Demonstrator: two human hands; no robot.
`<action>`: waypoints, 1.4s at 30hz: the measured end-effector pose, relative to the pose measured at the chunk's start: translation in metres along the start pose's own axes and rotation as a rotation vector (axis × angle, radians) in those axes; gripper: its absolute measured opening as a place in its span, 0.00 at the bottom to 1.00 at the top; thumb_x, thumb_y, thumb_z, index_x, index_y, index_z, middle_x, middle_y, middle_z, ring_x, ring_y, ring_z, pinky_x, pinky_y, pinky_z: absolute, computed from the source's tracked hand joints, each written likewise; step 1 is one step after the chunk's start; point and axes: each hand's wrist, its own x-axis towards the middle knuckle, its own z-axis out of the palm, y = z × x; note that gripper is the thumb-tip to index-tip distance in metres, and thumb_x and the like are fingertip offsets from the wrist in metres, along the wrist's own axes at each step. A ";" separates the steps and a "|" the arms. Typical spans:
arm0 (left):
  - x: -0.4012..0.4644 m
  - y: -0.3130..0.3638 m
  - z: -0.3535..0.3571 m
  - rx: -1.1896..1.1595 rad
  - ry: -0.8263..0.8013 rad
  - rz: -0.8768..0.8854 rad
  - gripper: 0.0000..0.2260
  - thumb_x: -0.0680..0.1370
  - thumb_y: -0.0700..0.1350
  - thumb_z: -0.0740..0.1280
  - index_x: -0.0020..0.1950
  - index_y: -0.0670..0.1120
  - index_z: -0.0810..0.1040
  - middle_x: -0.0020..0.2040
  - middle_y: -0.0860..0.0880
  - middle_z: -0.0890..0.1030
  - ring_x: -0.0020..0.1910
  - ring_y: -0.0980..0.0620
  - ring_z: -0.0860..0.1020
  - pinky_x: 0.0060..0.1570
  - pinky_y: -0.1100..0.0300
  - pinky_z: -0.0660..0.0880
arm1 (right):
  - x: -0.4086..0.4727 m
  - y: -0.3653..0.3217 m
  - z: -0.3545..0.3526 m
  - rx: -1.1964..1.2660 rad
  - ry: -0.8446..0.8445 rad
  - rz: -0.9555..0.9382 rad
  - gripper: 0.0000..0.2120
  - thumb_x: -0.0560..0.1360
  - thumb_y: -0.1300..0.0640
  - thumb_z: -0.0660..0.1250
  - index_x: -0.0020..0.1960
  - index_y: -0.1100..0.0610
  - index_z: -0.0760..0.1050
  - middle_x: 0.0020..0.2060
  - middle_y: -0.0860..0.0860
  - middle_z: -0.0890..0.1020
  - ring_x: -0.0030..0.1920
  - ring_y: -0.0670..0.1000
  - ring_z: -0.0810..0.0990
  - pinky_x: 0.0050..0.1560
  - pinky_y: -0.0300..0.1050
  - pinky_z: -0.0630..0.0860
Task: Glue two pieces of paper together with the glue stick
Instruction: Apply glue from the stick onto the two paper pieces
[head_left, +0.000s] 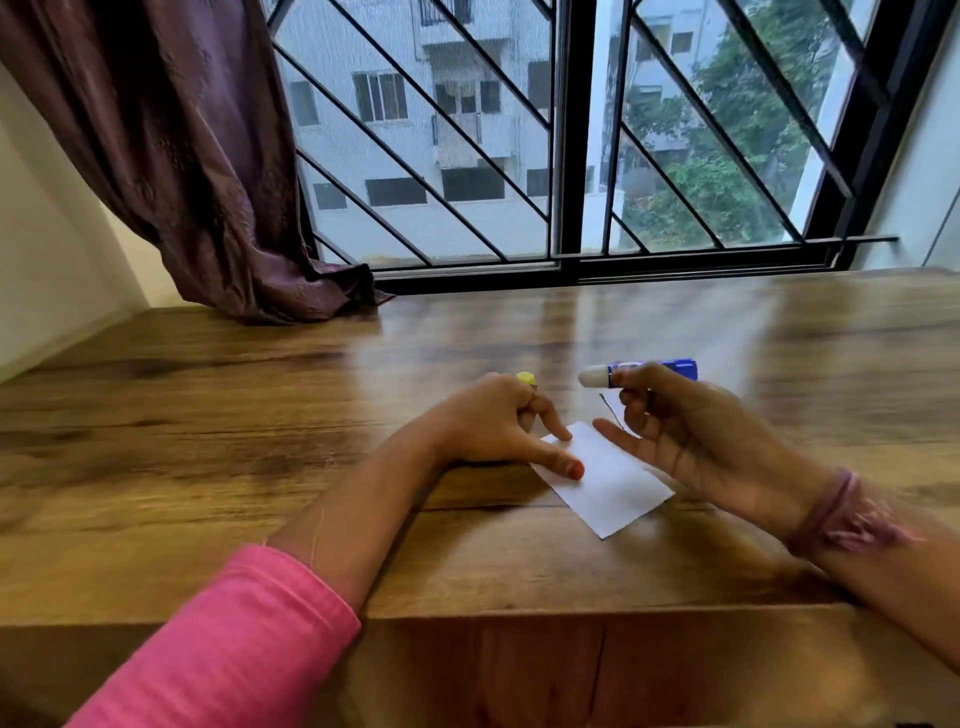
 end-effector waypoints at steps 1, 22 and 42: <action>0.000 0.002 0.002 0.010 0.029 0.005 0.15 0.62 0.61 0.78 0.40 0.54 0.81 0.23 0.62 0.69 0.24 0.62 0.67 0.25 0.71 0.62 | -0.003 0.003 0.001 -0.005 0.018 0.002 0.05 0.62 0.59 0.74 0.38 0.59 0.84 0.28 0.49 0.77 0.27 0.43 0.76 0.42 0.45 0.82; -0.005 -0.013 -0.017 -0.160 -0.124 -0.034 0.10 0.69 0.54 0.76 0.43 0.50 0.81 0.25 0.60 0.73 0.26 0.62 0.69 0.27 0.72 0.65 | -0.020 -0.014 -0.008 -0.488 -0.294 0.123 0.07 0.68 0.56 0.69 0.39 0.58 0.84 0.31 0.50 0.78 0.29 0.43 0.73 0.40 0.38 0.79; -0.010 -0.011 -0.027 -0.175 -0.231 -0.106 0.07 0.70 0.52 0.75 0.40 0.51 0.80 0.28 0.61 0.77 0.28 0.64 0.73 0.27 0.73 0.67 | -0.003 0.026 0.009 -1.070 -0.145 -0.388 0.09 0.65 0.49 0.68 0.34 0.55 0.80 0.27 0.45 0.76 0.28 0.42 0.73 0.29 0.33 0.66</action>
